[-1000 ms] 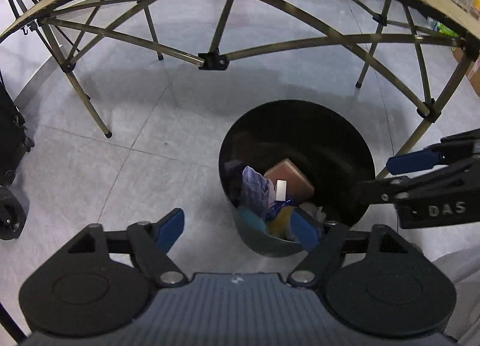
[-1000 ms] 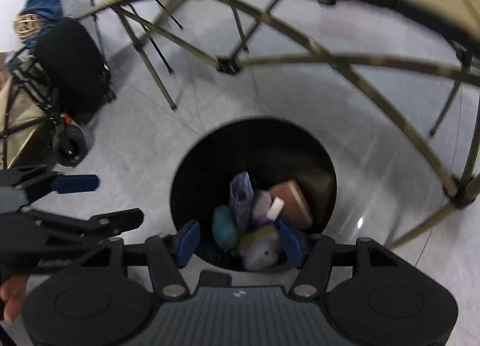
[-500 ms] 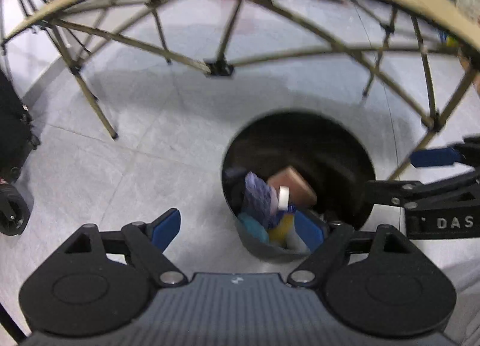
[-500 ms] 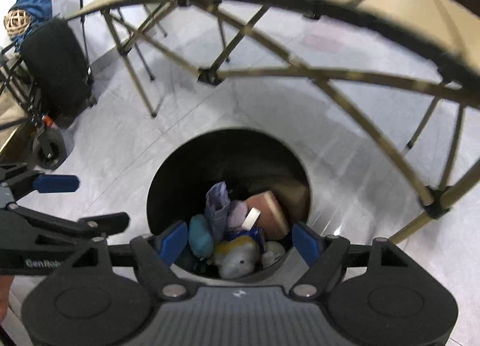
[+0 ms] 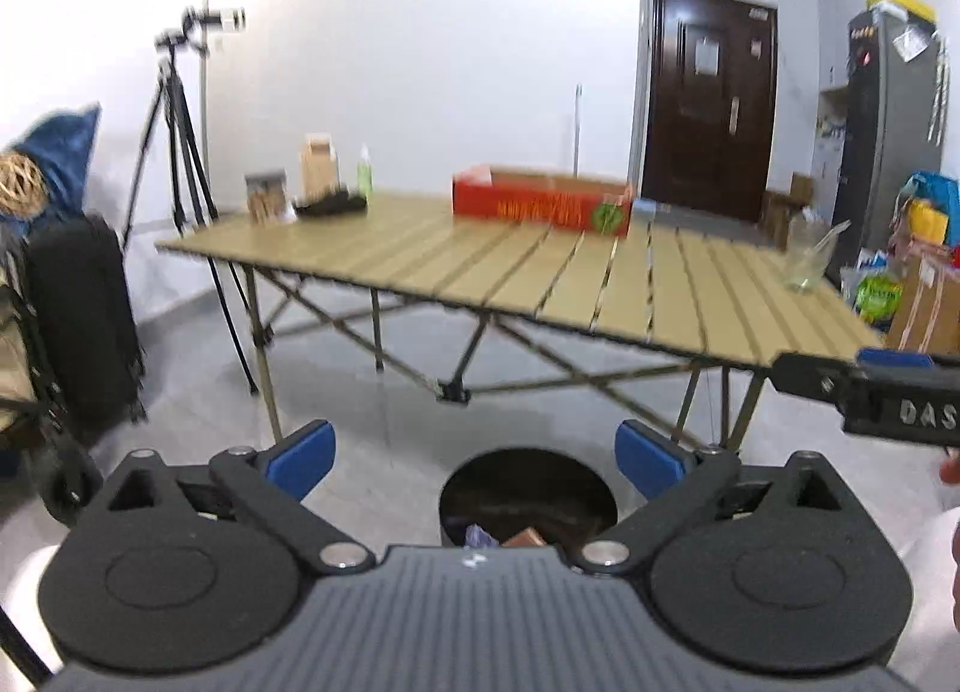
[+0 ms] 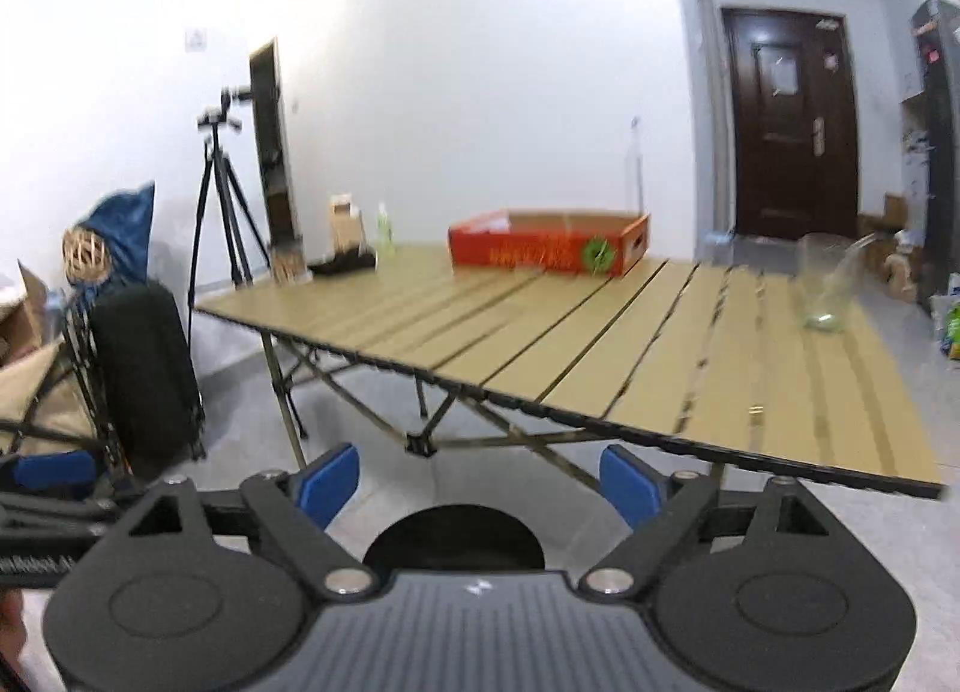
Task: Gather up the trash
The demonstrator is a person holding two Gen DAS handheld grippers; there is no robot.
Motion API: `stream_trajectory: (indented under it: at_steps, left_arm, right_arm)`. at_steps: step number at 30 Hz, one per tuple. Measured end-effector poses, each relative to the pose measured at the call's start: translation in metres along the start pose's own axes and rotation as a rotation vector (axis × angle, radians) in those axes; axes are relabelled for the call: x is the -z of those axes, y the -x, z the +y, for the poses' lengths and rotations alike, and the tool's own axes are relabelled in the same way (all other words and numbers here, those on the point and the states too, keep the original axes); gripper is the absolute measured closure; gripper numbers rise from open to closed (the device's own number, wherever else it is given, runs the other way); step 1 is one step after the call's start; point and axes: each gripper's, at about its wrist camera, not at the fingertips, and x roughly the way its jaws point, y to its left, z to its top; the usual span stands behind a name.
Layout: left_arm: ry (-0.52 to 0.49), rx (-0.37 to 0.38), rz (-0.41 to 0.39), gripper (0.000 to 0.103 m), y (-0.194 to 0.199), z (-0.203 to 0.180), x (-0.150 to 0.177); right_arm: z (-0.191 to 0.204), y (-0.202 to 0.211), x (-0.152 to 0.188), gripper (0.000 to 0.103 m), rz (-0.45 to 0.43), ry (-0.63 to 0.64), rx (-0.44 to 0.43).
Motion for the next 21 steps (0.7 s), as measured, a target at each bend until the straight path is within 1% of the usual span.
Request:
stream_trajectory:
  at_steps: [2, 5, 9, 12, 14, 17, 21]
  left_arm:
    - [0.0, -0.003, -0.032, 0.0, 0.028, -0.003, -0.002]
    - [0.01, -0.015, -0.048, 0.0, 0.059, -0.006, -0.001]
    - [0.03, -0.019, -0.042, 0.0, 0.094, -0.009, 0.013]
    - [0.032, -0.02, -0.034, 0.0, 0.114, -0.008, 0.029]
    - [0.025, -0.021, -0.038, 0.0, 0.128, -0.009, 0.037]
    - [0.019, -0.029, -0.053, 0.0, 0.144, -0.011, 0.045]
    - [0.0, -0.042, -0.077, 0.0, 0.16, -0.013, 0.05]
  right_arm:
    - [0.006, 0.03, 0.002, 0.012, -0.023, 0.027, -0.01]
    - [0.015, 0.063, 0.009, 0.004, -0.031, 0.076, -0.017]
    - [0.023, 0.104, 0.019, 0.004, -0.059, 0.066, -0.047]
    - [0.033, 0.134, 0.03, 0.003, -0.075, 0.073, -0.042]
    - [0.042, 0.148, 0.038, 0.0, -0.072, 0.087, -0.045]
    - [0.051, 0.161, 0.046, 0.0, -0.073, 0.117, -0.057]
    - [0.056, 0.17, 0.052, 0.0, -0.07, 0.105, -0.075]
